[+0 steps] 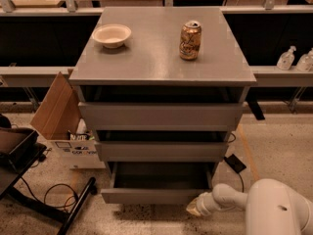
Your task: Close bottom drawer
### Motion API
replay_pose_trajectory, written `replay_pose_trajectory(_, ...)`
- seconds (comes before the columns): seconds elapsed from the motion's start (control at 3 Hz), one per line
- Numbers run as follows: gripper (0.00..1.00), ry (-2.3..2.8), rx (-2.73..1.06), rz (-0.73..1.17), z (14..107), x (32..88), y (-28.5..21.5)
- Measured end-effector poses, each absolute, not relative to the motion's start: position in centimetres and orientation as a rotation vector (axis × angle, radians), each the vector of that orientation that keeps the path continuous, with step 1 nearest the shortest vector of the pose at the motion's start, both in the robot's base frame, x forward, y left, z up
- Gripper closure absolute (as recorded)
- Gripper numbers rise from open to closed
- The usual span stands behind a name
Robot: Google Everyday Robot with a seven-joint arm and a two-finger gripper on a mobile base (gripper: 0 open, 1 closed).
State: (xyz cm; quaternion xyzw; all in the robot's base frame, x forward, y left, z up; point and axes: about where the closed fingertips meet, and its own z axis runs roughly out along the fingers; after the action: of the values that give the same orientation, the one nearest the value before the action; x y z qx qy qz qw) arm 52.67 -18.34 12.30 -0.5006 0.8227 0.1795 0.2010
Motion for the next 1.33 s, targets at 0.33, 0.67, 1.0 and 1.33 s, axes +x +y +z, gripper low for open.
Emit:
replay_pose_trajectory(0.33, 1.00, 2.298, -1.386, 0.502, 11.4, 54.4, -18.9)
replay_pose_trajectory(0.67, 1.00, 2.297, -1.382, 0.502, 11.1, 54.9, -19.0)
replay_pose_trajectory(1.0, 1.00, 2.296, -1.380, 0.495, 10.8, 57.1, -19.5)
replay_pose_trajectory(1.33, 1.00, 2.309, -1.384, 0.512, 10.0, 57.7, -19.4)
